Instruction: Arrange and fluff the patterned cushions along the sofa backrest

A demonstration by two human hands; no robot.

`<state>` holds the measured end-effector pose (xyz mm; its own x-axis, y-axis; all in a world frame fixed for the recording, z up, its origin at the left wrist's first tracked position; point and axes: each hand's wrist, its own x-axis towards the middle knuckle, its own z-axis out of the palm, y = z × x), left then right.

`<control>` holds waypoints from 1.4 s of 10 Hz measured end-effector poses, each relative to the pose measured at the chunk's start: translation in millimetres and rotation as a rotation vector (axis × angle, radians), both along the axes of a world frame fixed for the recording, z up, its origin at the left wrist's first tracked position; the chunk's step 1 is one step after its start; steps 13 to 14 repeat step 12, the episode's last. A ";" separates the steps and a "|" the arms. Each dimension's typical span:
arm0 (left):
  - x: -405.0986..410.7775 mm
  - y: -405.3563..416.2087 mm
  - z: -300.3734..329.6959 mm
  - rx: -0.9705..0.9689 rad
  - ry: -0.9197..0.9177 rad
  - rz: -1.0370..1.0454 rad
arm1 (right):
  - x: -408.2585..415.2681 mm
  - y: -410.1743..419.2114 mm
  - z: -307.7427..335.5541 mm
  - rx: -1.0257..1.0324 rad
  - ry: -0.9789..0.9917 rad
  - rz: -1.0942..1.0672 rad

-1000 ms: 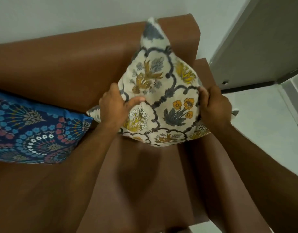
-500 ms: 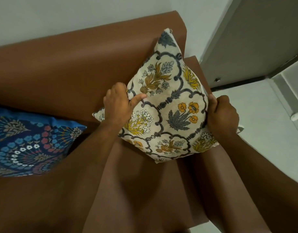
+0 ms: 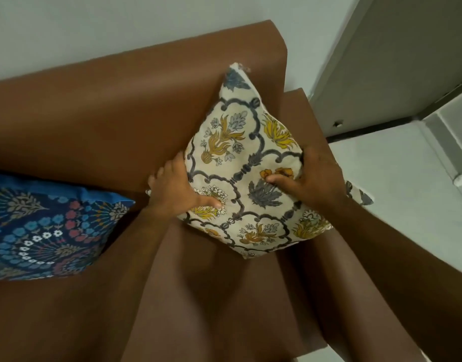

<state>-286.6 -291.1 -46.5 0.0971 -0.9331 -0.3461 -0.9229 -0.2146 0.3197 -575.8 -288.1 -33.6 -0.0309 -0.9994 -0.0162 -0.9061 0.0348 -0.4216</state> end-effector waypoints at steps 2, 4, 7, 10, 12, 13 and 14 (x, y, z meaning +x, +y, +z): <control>-6.9 -17.4 12.2 -0.213 -0.071 -0.054 | -4.5 7.3 -7.5 -0.266 -0.094 -0.128; -24.2 -26.6 10.3 -0.220 -0.120 -0.102 | -22.3 -17.3 -28.3 -0.169 -0.062 -0.104; -15.4 15.7 -5.8 -0.561 -0.092 -0.283 | 13.7 15.8 -12.9 -0.302 0.033 0.056; 29.9 49.7 40.0 -0.276 0.023 -0.187 | 34.6 42.6 19.2 -0.196 0.021 -0.027; 135.3 112.1 86.3 -0.225 -0.080 -0.105 | 102.9 62.8 85.2 -0.258 0.063 0.128; 135.3 112.1 86.3 -0.225 -0.080 -0.105 | 102.9 62.8 85.2 -0.258 0.063 0.128; 135.3 112.1 86.3 -0.225 -0.080 -0.105 | 102.9 62.8 85.2 -0.258 0.063 0.128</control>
